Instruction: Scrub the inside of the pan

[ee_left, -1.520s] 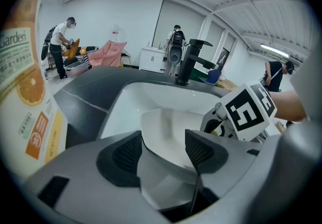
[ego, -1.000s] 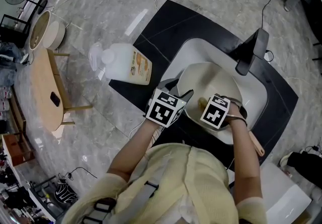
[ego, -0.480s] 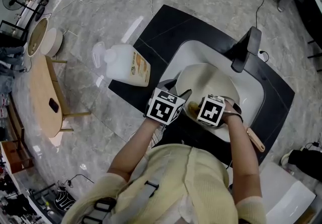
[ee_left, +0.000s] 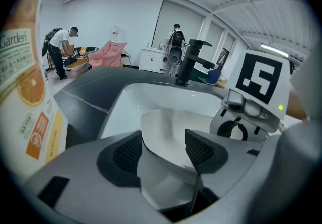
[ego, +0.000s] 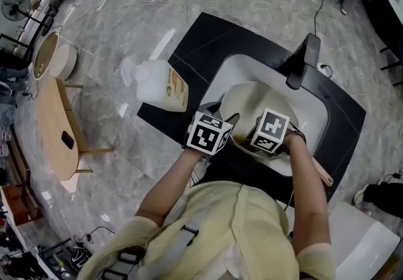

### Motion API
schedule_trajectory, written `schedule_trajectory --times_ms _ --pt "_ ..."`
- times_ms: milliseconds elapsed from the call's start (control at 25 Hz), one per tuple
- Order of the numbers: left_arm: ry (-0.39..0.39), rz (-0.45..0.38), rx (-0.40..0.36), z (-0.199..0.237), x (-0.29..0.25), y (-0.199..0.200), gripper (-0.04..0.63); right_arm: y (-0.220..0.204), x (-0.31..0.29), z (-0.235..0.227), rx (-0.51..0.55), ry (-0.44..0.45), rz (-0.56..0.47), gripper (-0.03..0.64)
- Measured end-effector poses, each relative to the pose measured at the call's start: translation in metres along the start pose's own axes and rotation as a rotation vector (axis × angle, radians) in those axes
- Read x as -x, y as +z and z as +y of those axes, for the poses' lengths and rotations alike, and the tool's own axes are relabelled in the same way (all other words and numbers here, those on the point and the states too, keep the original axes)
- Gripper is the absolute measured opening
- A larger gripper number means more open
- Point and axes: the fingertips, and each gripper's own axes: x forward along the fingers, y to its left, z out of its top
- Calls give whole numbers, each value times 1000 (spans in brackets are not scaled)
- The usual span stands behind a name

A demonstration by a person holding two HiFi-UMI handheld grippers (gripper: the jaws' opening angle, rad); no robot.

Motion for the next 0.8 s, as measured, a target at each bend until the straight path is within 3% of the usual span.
schedule_trajectory --times_ms 360,800 --pt "8 -8 -5 0 1 1 270 -3 26 6 -81 9 -189 74" --pt "17 -13 -8 0 1 -1 270 -11 51 7 -109 -75 -302 74"
